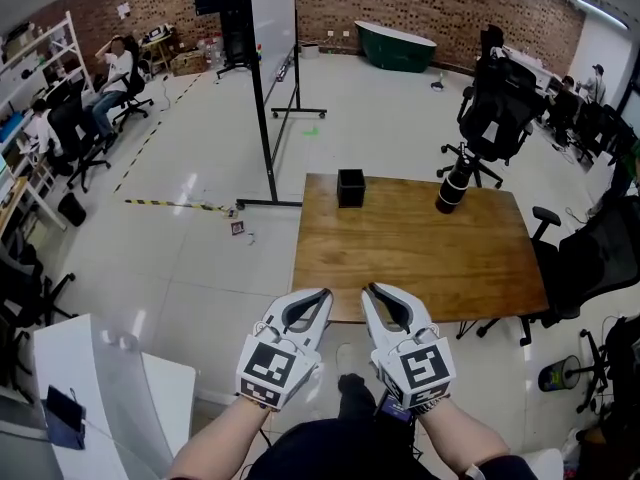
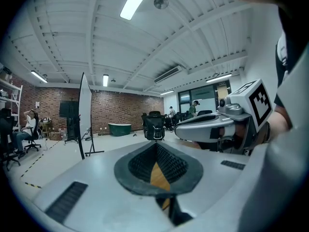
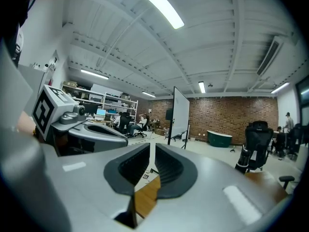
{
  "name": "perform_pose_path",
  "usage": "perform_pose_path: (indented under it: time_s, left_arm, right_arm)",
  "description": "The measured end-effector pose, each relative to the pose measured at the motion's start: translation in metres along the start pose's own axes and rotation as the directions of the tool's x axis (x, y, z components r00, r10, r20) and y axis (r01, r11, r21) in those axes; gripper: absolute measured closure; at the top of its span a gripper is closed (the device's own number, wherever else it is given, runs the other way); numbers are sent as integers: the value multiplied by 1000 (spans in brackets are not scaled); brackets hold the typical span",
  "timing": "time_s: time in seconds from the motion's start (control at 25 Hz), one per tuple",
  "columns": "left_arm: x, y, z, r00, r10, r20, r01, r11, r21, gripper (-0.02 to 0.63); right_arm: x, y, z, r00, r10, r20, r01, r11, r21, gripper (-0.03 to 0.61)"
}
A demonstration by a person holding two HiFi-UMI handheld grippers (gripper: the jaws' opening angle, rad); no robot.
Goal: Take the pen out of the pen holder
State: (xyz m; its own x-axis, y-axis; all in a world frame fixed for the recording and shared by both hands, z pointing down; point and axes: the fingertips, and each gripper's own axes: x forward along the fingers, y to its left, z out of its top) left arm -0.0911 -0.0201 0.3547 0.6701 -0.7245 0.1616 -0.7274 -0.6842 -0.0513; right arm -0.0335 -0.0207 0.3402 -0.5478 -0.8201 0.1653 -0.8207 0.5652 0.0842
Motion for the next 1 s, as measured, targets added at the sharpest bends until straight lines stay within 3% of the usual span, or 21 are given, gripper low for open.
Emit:
perform_pose_path:
  time_s: [1.0]
  left_arm:
    - [189, 102, -29, 997, -1, -77, -5, 997, -76, 609]
  right_arm:
    - [164, -139, -39, 997, 18, -73, -13, 997, 70, 520]
